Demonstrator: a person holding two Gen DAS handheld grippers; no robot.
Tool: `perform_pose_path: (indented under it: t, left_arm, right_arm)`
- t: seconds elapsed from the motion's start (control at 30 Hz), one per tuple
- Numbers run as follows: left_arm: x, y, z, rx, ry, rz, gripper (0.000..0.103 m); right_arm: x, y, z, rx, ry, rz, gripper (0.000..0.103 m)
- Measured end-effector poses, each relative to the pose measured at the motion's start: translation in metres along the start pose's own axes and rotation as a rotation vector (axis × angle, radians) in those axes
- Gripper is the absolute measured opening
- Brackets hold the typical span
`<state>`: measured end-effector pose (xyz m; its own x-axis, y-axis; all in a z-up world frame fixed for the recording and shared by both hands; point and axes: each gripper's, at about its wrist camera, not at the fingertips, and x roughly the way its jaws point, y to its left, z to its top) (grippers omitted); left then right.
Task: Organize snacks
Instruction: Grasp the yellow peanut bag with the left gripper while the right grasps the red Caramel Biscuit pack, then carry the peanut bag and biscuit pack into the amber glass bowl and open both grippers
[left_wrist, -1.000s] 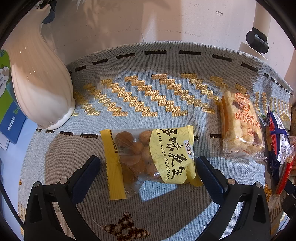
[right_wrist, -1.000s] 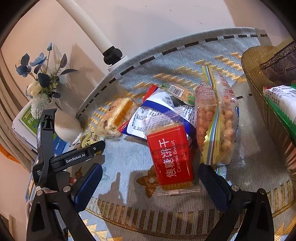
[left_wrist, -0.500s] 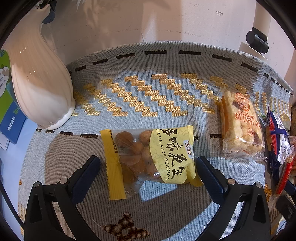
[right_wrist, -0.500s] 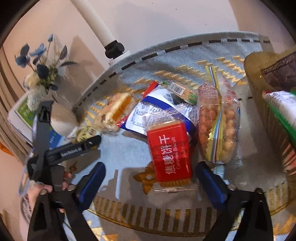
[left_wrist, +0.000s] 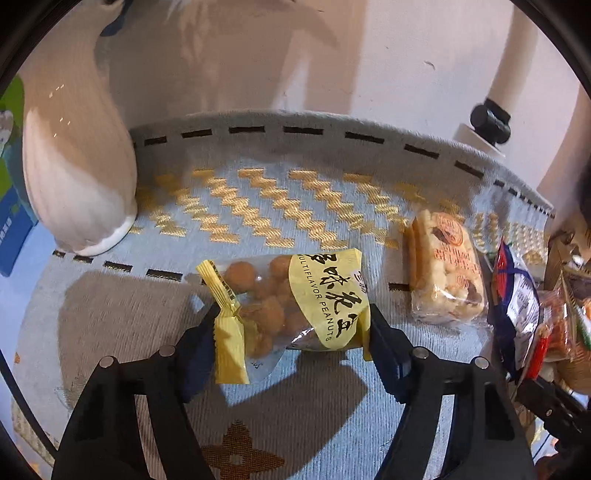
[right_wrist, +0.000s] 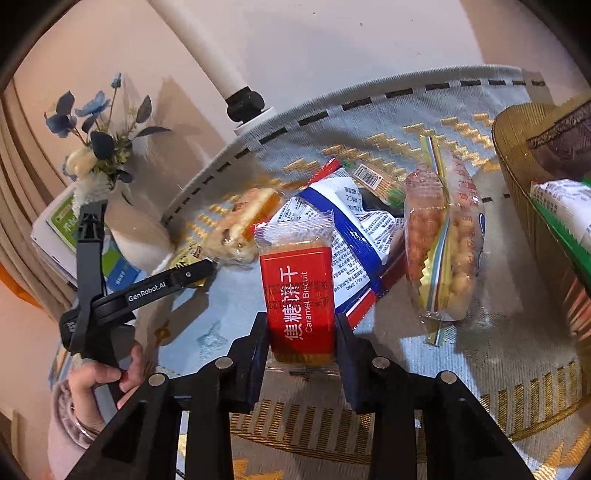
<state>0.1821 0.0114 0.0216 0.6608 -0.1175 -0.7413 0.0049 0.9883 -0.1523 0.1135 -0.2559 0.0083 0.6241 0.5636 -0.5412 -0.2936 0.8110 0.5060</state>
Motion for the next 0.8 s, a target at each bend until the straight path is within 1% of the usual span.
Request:
perform_pose_path:
  t: [0.07,0.13,0.2,0.3,0.43,0.63,0.8]
  left_arm:
    - [-0.001,0.006,-0.001,-0.019,-0.005,-0.006,0.071]
    - [-0.002,0.012,-0.002,-0.033,-0.01,-0.018,0.071]
    - [-0.002,0.018,-0.002,-0.042,-0.014,-0.015,0.071]
    - [-0.004,0.021,-0.003,-0.059,-0.021,-0.016,0.071]
    - [-0.009,0.022,-0.004,-0.083,-0.034,-0.028,0.071]
    - [-0.021,0.035,-0.01,-0.101,-0.073,-0.061,0.071]
    - [-0.031,0.039,-0.019,-0.124,-0.078,-0.02,0.071]
  right_arm:
    - [-0.002,0.003,0.0,-0.006,-0.015,0.037,0.033]
    - [-0.008,0.005,-0.002,-0.023,-0.045,0.04,0.033]
    - [-0.012,0.006,-0.003,-0.037,-0.058,0.074,0.033]
    - [-0.009,0.014,-0.004,-0.072,-0.05,0.105,0.033]
    - [-0.004,0.024,-0.005,-0.108,-0.044,0.124,0.033]
    - [-0.003,0.023,-0.005,-0.091,-0.034,0.14,0.033]
    - [-0.006,0.019,-0.01,-0.074,-0.024,0.154,0.033]
